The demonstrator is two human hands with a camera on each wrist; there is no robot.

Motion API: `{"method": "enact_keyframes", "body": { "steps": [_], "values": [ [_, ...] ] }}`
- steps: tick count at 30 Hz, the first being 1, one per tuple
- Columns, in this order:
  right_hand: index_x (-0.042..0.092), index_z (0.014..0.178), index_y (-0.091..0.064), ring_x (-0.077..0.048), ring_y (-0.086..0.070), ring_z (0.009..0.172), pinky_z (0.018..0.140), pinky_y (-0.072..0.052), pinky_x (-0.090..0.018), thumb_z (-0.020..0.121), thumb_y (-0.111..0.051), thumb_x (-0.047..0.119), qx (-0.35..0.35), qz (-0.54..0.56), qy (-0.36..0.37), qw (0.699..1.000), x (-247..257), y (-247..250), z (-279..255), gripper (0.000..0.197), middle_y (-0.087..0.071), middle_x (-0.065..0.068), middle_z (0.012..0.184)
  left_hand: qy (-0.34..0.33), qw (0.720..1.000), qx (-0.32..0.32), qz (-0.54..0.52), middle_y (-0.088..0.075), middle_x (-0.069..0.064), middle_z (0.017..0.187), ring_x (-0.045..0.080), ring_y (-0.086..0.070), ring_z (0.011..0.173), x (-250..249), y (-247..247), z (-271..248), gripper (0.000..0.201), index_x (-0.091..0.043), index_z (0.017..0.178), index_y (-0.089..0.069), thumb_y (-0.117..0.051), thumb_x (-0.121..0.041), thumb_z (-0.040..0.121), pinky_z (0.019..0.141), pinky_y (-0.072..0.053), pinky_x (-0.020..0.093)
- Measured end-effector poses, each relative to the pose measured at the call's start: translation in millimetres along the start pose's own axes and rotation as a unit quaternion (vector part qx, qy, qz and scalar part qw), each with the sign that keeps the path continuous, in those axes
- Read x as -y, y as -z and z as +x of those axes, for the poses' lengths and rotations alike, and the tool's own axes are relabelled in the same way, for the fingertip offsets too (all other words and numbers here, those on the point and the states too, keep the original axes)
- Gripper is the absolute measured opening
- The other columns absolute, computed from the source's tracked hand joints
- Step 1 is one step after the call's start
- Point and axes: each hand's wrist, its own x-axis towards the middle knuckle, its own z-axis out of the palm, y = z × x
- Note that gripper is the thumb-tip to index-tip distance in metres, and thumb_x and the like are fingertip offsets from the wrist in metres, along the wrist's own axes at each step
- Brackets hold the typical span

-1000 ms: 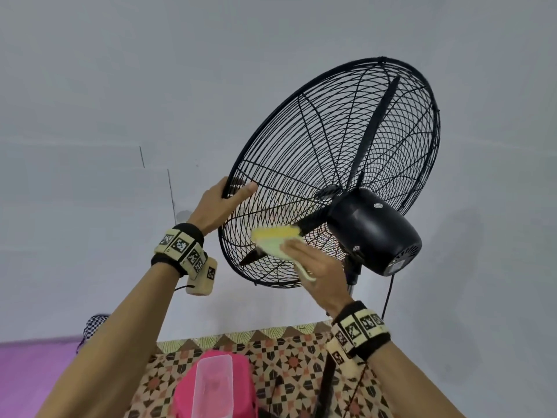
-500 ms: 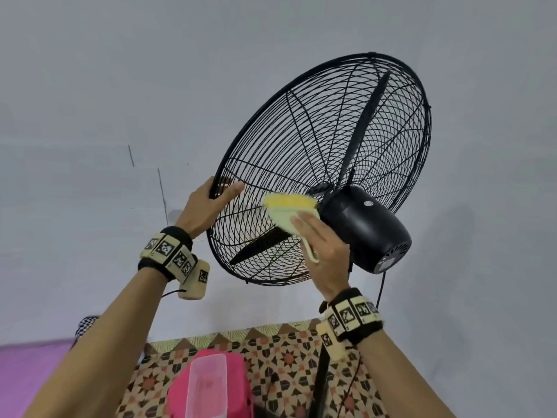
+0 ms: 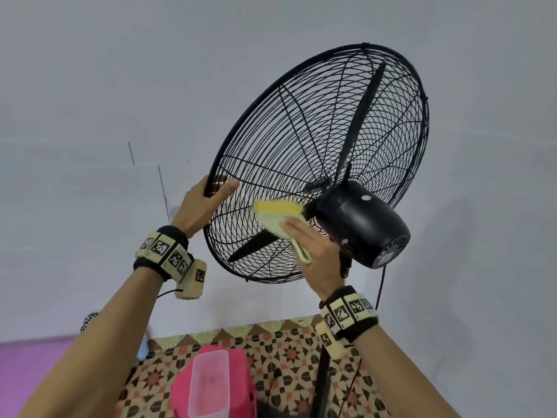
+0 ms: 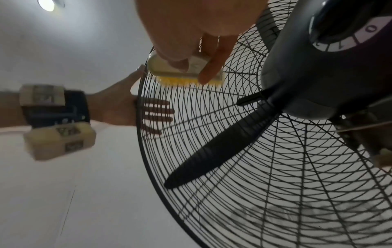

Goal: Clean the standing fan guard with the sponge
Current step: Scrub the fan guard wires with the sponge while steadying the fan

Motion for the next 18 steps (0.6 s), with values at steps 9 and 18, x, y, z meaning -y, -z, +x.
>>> {"method": "enact_keyframes", "body": {
  "steps": [9, 18],
  "values": [
    [0.014, 0.141, -0.062, -0.018, -0.060, 0.132, 0.104, -0.055, -0.033, 0.090, -0.071, -0.005, -0.052, -0.006, -0.017, 0.998, -13.8, 14.7, -2.8, 0.055, -0.063, -0.006, 0.143, -0.016, 1.000, 0.008, 0.019, -0.069, -0.004, 0.119, 0.012, -0.066, 0.109, 1.8, -3.4, 3.9, 0.090, -0.024, 0.130, -0.059, -0.070, -0.086, 0.064, 0.090, -0.051, 0.028],
    [0.011, 0.138, -0.065, -0.019, -0.061, 0.132, 0.102, -0.057, -0.040, 0.089, -0.073, -0.006, -0.037, -0.015, 0.025, 0.999, -25.5, 16.6, -13.9, 0.053, -0.064, -0.008, 0.142, -0.018, 1.000, 0.000, 0.018, -0.070, -0.006, 0.121, 0.015, -0.067, 0.112, 15.1, -0.1, 5.2, 0.092, -0.026, 0.131, -0.059, -0.072, -0.089, 0.065, 0.101, -0.054, 0.046]
  ]
}}
